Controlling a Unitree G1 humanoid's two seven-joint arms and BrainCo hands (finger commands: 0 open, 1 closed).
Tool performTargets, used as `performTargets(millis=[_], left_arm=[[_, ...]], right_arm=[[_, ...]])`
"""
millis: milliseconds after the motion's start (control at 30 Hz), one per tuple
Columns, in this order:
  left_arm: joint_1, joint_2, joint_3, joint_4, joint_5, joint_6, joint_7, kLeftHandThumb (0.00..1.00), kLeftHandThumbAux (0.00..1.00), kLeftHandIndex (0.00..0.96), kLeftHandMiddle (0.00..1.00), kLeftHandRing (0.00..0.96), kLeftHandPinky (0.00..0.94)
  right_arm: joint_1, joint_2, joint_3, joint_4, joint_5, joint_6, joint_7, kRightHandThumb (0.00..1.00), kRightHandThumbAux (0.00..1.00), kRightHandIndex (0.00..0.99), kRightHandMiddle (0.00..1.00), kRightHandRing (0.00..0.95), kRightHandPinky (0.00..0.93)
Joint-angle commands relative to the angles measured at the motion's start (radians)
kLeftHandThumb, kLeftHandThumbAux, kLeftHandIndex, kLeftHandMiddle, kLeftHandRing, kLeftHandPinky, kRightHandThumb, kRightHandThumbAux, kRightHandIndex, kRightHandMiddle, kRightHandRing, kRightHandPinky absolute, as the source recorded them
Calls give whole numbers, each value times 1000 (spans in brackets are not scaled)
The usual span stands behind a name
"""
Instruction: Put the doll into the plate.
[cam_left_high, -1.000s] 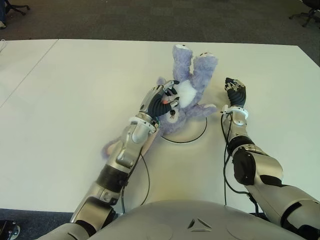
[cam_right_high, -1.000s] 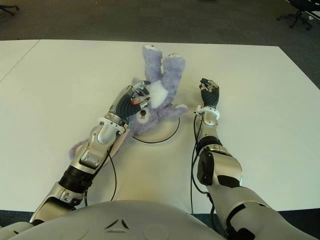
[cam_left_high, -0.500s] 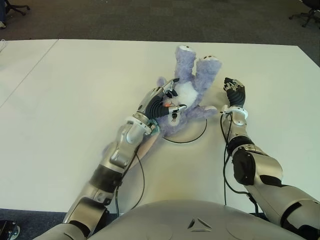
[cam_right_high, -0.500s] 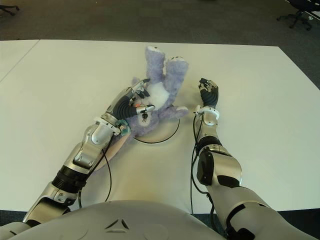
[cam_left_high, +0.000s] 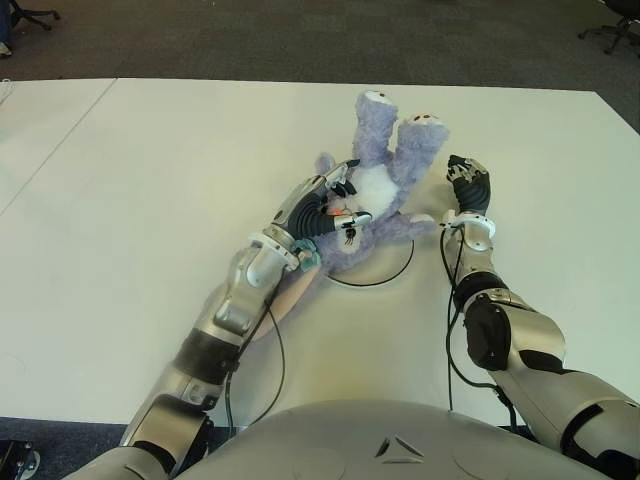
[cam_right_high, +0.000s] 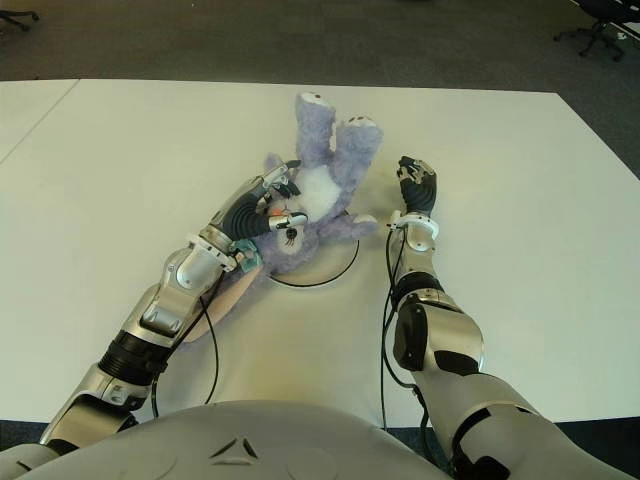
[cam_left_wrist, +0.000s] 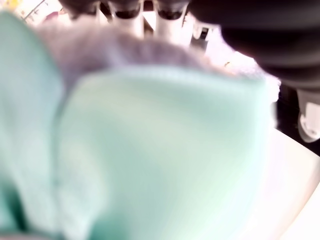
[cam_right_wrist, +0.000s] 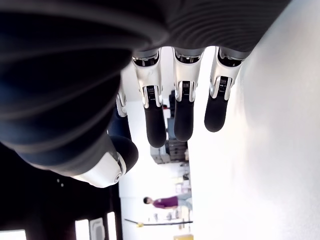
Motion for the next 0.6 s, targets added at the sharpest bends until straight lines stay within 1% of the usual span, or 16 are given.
performTargets(millis=[33,267,433,600], left_arm=[[20,20,-16,52,-30,14,-72,82,326,0,0,66,0],[10,29,-8,57,-66,-3,-92,95,326,0,0,65,0],[11,41,1,42,-80,-1,-107,99,323,0,0,63,0],[-14,87,53,-10,-106,21,-143,100,327,0,0,64,0]], right_arm=[[223,109,14,135,-10,106,-11,693,731,418,271,218,212],[219,109,25,136,-17,123,-11,692,730,420,273,203,196],[217,112,22,135,-8,127,-5,694,729,420,260,195,200],[216,115,17,135,1,131,3,695,728,420,256,195,202]])
